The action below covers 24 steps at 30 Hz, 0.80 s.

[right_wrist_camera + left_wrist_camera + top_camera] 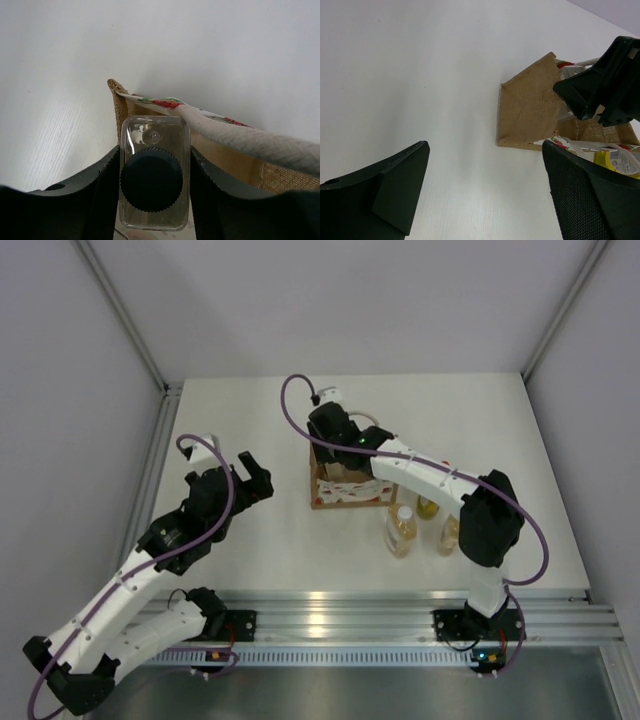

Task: Take the personal care products out of the canvas bag

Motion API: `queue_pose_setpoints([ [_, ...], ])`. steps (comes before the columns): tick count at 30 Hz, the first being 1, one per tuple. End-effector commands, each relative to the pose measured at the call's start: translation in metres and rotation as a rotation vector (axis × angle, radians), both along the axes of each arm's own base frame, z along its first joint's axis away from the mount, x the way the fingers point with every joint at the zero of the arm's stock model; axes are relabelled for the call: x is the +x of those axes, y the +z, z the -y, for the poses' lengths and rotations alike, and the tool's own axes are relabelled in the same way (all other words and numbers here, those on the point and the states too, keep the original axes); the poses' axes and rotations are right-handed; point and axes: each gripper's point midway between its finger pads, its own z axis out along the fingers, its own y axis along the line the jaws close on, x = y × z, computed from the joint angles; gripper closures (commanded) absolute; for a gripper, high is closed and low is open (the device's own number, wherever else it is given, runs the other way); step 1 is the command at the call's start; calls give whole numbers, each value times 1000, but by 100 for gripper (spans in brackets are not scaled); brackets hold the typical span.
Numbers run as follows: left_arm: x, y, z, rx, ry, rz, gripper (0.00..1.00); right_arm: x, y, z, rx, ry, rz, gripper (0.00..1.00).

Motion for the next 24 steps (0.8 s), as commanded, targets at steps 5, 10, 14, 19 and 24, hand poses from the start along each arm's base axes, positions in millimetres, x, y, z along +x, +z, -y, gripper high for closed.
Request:
queue_pose_setpoints([
  [5,-3,0,-8,20,15,16,2,19,111,-5,193,-22,206,86],
  [10,-4,-2,-10,25,19,15,2,20,88,-4,159,-26,172,83],
  [14,-4,-2,-10,26,16,16,2,17,57,-1,122,-35,124,78],
  [19,-4,1,-10,31,16,21,2,14,35,0,108,-40,88,69],
  [24,-4,3,-12,34,18,29,2,14,35,-1,122,-42,85,58],
])
